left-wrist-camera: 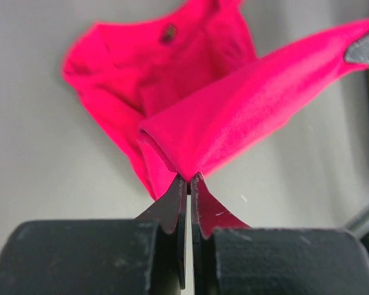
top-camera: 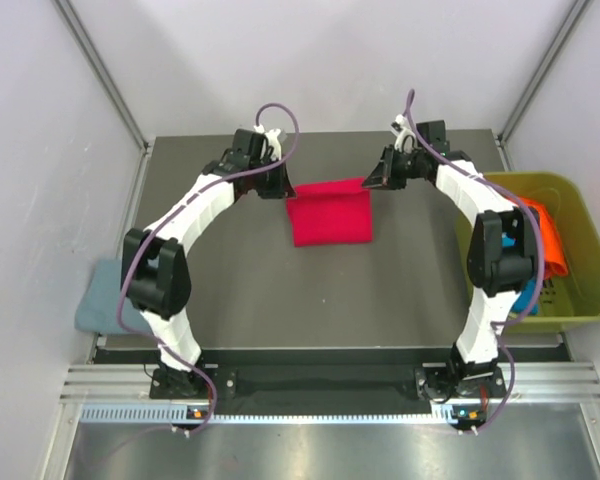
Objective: Fold and stack the t-shirts
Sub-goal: Fold the tshirt, then neatly place the folded tshirt to the corner
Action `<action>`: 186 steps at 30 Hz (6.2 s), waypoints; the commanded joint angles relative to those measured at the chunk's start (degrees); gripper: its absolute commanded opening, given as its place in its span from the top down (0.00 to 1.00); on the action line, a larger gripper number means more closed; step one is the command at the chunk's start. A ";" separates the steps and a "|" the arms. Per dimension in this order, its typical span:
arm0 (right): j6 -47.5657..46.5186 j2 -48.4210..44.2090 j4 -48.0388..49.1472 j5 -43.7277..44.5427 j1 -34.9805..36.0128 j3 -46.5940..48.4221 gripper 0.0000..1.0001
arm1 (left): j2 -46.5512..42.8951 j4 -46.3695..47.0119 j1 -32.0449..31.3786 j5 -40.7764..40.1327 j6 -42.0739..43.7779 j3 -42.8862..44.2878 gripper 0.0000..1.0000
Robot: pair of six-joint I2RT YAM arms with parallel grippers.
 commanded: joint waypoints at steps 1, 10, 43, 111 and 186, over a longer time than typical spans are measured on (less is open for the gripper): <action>-2.01 4.37 2.95 1.64 -0.60 5.17 1.00 | 4.27 1.53 0.41 -6.32 2.61 5.49 1.00; -2.89 13.08 3.66 2.96 0.28 13.00 1.00 | 12.19 2.24 1.02 -14.42 4.64 10.16 1.00; 1.15 9.83 5.85 -2.66 2.65 3.08 0.53 | 9.20 -0.76 3.75 -0.02 -12.05 -3.55 0.34; -8.51 4.48 -0.03 4.72 -2.18 2.90 0.52 | -11.43 -25.00 15.87 2.73 16.39 -6.98 1.00; -7.37 -0.36 3.04 3.49 -0.69 -5.80 0.52 | -29.91 -57.36 56.04 -22.33 63.88 -8.38 1.00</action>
